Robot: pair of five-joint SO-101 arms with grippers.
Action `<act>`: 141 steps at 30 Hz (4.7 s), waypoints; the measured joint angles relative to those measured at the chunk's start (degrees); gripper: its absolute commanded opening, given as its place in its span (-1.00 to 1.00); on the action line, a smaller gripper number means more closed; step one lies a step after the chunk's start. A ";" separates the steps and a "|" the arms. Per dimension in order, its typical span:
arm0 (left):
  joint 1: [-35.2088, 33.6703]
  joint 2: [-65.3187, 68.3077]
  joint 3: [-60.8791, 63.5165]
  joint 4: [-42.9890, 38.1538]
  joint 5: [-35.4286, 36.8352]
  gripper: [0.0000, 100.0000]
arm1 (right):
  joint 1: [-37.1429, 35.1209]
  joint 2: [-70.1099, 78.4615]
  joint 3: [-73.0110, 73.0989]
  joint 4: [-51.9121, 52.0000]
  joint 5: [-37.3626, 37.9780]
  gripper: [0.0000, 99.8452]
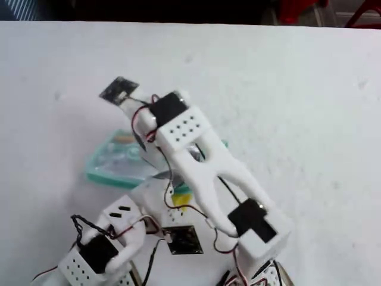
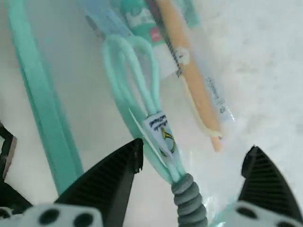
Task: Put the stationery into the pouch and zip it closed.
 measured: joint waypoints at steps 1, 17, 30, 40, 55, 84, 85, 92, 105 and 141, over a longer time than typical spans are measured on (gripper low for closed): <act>0.00 0.00 0.00 0.00 0.00 -0.96 | 0.09 1.14 0.44 0.00 0.00 -0.41; 0.09 0.18 0.26 1.05 0.09 -0.96 | 4.31 9.93 -1.23 0.00 9.05 -0.96; -0.44 0.00 0.00 0.88 0.00 -0.96 | 8.26 10.46 -22.68 0.44 -7.03 -0.96; -5.45 0.00 0.00 -6.15 2.99 -0.96 | 8.18 2.37 -24.18 0.44 -8.26 -0.96; -10.46 0.09 -9.41 -11.16 33.58 -0.96 | 9.67 -24.53 -25.05 0.09 -8.26 -0.96; -23.56 -0.88 -11.96 -12.66 47.82 -0.96 | 17.32 -62.59 29.45 0.18 -3.16 -0.29; -23.56 -0.88 -11.96 -12.66 47.82 -0.96 | 16.70 -64.62 30.86 0.18 -1.67 -0.29; -23.65 -0.79 -11.87 -12.75 47.82 -0.96 | 5.89 -80.53 32.44 0.18 10.64 -0.33; -23.65 -0.97 -11.87 -12.40 47.82 -0.96 | -6.68 -65.05 32.62 -22.33 1.93 -0.46; -24.00 -1.05 -11.87 -12.13 47.82 -0.96 | -2.73 -43.96 33.67 -40.88 -9.32 -0.97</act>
